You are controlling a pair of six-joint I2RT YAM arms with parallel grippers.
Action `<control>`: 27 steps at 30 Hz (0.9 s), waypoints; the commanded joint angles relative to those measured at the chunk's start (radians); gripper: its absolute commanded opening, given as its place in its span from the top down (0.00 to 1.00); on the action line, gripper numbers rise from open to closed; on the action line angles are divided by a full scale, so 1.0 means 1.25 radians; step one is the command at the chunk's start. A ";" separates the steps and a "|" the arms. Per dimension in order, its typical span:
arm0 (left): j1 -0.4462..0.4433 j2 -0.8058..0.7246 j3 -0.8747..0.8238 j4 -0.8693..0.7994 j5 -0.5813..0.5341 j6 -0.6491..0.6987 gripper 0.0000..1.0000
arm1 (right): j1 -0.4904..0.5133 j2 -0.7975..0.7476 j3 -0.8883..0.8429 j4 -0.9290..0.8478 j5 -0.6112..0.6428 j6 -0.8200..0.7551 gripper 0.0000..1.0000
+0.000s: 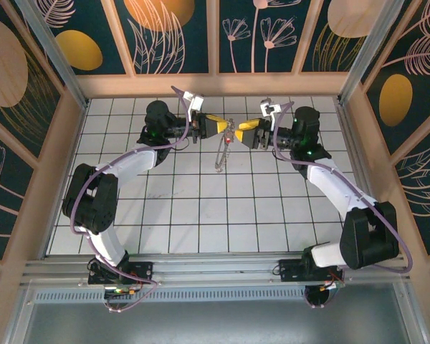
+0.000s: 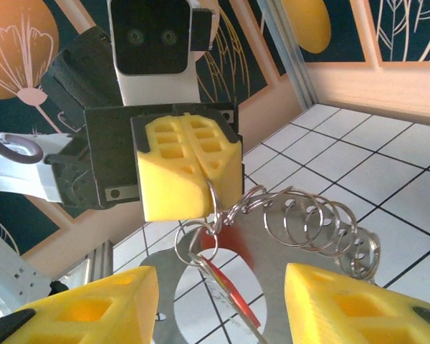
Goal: Put the keys on the keyring
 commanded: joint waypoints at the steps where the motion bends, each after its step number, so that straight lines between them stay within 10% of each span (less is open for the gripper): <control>1: -0.002 -0.034 0.002 0.058 -0.004 -0.017 1.00 | 0.016 0.011 -0.003 0.064 -0.026 0.002 0.49; 12: -0.002 -0.025 0.003 0.095 -0.007 -0.050 1.00 | 0.058 0.066 0.012 0.076 -0.027 -0.002 0.51; 21: -0.002 -0.025 -0.002 0.111 -0.024 -0.061 1.00 | 0.060 0.060 -0.011 0.122 -0.030 0.027 1.00; 27: -0.002 -0.034 -0.024 0.159 -0.053 -0.091 1.00 | 0.079 0.081 -0.006 0.137 -0.014 0.044 1.00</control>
